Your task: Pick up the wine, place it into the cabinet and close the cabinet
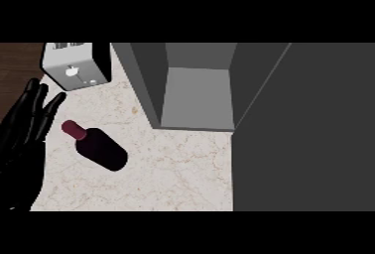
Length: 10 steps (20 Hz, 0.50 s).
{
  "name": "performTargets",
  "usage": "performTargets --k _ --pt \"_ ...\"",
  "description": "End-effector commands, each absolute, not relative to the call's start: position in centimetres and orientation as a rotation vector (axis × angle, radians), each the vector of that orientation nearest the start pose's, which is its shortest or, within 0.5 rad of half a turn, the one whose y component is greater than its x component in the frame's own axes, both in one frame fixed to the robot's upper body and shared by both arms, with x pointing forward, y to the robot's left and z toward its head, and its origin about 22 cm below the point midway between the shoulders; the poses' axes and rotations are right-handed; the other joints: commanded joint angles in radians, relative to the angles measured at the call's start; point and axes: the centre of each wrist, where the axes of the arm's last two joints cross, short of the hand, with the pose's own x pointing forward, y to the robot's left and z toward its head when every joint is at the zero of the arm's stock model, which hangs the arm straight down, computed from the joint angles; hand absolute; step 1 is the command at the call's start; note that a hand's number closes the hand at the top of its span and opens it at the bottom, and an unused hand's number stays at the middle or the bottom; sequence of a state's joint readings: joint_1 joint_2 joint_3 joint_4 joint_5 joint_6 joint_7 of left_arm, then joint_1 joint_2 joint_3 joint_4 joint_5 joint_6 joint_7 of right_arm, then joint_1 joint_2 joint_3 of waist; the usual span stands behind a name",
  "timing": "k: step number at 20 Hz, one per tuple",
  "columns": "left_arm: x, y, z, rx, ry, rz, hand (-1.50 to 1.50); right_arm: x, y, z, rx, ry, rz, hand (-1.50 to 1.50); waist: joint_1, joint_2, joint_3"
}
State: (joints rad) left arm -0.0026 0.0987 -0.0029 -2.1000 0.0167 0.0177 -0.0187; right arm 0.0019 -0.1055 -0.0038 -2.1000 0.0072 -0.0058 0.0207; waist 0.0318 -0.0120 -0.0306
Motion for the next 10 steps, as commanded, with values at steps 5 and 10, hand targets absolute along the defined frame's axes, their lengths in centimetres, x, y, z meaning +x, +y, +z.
performTargets --k 5,10 --pt "19.7 25.9 11.9 -0.343 -2.058 -0.234 -1.5 18.6 -24.7 12.5 0.008 -2.089 0.127 -1.5 -0.034 0.008 0.03" --pt "18.5 23.4 9.6 -0.671 -1.789 -0.098 -1.5 16.2 -23.0 12.8 0.236 -1.942 0.244 -1.5 -0.042 0.005 0.029"
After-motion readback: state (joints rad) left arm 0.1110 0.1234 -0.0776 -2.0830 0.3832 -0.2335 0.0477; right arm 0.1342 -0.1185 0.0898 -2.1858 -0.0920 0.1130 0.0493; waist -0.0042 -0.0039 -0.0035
